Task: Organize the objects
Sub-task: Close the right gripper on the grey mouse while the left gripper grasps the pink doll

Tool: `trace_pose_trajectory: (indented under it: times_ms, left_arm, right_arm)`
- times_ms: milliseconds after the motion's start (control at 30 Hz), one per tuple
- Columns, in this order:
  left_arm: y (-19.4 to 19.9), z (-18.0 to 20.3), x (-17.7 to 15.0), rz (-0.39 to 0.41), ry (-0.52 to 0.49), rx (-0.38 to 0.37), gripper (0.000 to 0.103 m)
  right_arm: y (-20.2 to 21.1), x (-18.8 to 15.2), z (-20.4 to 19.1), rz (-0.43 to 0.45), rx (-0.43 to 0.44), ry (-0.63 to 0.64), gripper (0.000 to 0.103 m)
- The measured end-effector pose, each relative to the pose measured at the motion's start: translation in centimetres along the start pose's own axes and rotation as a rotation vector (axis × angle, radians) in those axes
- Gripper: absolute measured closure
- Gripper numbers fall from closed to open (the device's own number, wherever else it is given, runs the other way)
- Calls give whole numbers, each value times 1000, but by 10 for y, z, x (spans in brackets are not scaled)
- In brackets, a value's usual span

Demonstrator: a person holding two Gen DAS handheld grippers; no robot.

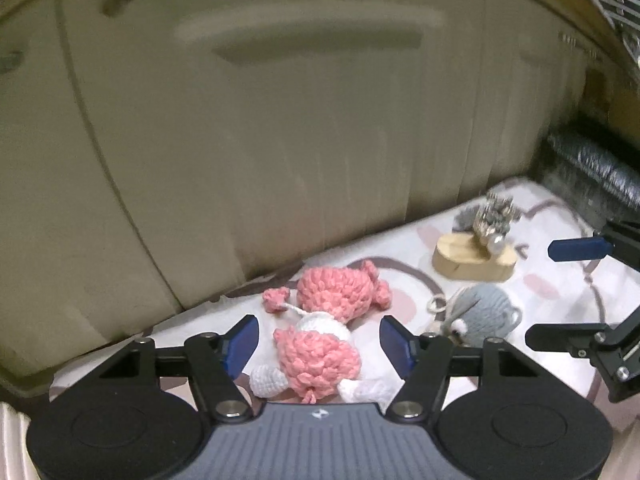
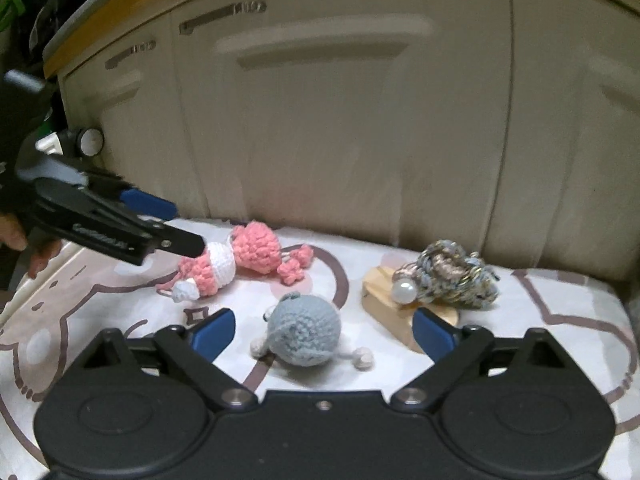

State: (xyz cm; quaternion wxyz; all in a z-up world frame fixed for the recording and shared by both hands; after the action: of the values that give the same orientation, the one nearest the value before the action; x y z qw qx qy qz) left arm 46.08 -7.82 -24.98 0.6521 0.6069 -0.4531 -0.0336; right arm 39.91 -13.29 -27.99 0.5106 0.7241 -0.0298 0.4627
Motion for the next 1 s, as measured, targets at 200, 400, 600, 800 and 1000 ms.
trace_pose_trajectory:
  times_ms: [200,400,600,800,1000]
  left_arm:
    - [-26,-1,12,-99,-36,-19,38]
    - [-52,2,20,-208,-29,-26,42]
    - [-76,9,23,-269,-51,-13,43]
    - [-89,8,29,-284,-44,34,43]
    - [-95,5,27,-291,-1,15,48]
  right_arm:
    - [-17,1,-3,-32,17,-31,24]
    - [-32,3,-3,-51,33,-37,25]
    - [-46,5,-5,-79,63,-44,34]
    - [-56,3,-8,-101,66,-38,41]
    - [-65,4,-10,-107,61,-23,45]
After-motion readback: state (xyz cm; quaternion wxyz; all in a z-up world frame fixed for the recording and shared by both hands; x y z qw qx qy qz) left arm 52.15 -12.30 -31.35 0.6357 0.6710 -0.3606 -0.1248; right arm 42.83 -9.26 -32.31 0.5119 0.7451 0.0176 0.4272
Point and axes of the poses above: each gripper's, at about its wrist camera, not at the fingertips, and y roughly against the way its jaws point, z to its right, x to its top, the point moved 6 cm from there along -y, roughly the way its jaws point, and after that the axes turned 10 degrees about -z, right-handed, at the moved point
